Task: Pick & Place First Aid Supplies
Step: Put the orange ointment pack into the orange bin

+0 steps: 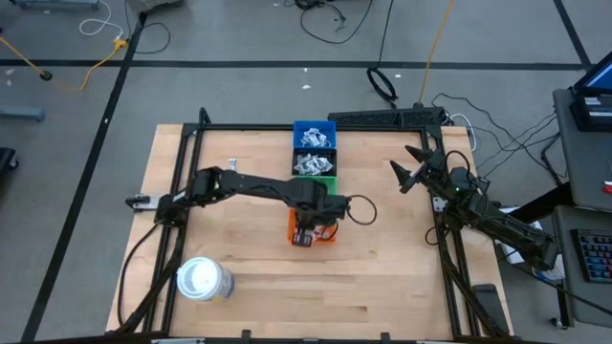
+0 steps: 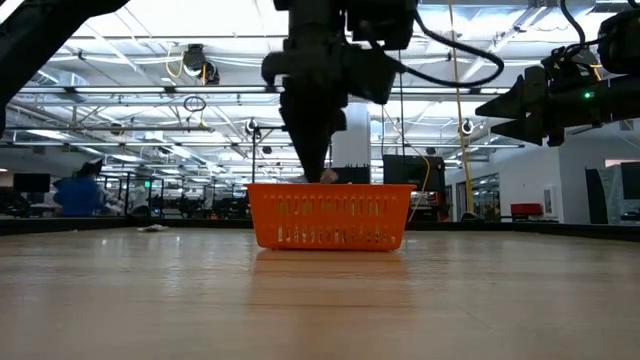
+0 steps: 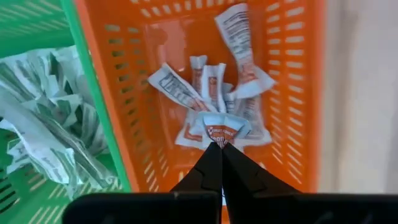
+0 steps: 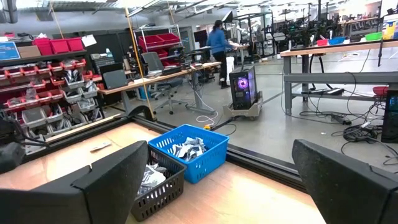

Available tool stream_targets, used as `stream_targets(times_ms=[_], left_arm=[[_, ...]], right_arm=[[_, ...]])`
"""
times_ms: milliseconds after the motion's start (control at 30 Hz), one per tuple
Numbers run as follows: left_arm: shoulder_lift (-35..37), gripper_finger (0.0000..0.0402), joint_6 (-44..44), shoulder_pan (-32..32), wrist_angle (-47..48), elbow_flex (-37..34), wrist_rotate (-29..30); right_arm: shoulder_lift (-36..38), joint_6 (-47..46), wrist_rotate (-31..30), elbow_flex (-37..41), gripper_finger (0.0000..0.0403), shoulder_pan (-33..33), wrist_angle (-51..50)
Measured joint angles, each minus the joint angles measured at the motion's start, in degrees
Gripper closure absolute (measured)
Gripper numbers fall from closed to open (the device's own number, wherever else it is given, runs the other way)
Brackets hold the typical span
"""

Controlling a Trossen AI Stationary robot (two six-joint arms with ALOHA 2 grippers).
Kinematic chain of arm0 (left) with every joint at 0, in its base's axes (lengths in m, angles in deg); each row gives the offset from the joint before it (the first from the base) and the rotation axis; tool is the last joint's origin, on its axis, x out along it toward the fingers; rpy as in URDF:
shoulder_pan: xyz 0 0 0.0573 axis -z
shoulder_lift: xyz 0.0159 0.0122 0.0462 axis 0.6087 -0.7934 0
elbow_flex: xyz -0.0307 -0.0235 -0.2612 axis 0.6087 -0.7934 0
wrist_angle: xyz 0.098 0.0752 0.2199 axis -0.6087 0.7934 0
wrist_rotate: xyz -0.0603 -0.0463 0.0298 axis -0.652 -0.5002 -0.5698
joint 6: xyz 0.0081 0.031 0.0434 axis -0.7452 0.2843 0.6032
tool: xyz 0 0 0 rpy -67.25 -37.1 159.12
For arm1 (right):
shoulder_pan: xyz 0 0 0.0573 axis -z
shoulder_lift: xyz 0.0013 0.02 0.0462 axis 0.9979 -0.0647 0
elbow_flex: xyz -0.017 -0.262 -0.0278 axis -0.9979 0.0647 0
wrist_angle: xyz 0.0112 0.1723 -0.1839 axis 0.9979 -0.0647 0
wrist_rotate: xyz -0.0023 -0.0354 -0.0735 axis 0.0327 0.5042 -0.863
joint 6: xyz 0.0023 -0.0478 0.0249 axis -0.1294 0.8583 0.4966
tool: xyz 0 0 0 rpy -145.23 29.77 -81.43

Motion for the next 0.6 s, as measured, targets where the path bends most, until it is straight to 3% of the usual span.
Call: stream_targets(times_ms=[233,367,467,600], left_arm=[[0.00,0.0401,-2.90,0.75,-5.53,-4.75,1.64],[0.00,0.0388,-2.89,0.84,-5.78,-5.00,-0.39],[0.00,0.0351,-2.07,0.86,-5.78,-5.00,-2.03],[0.00,0.0268,-3.14,0.74,-6.48,-5.00,-6.55]], right_arm=[[0.00,0.00,0.00,-0.01,0.0009,0.01,0.00],[0.00,0.00,0.00,0.01,0.0009,-0.01,0.00],[0.00,0.00,0.00,0.01,0.0009,0.00,0.00],[0.00,0.00,0.00,0.01,0.0009,0.01,0.00]])
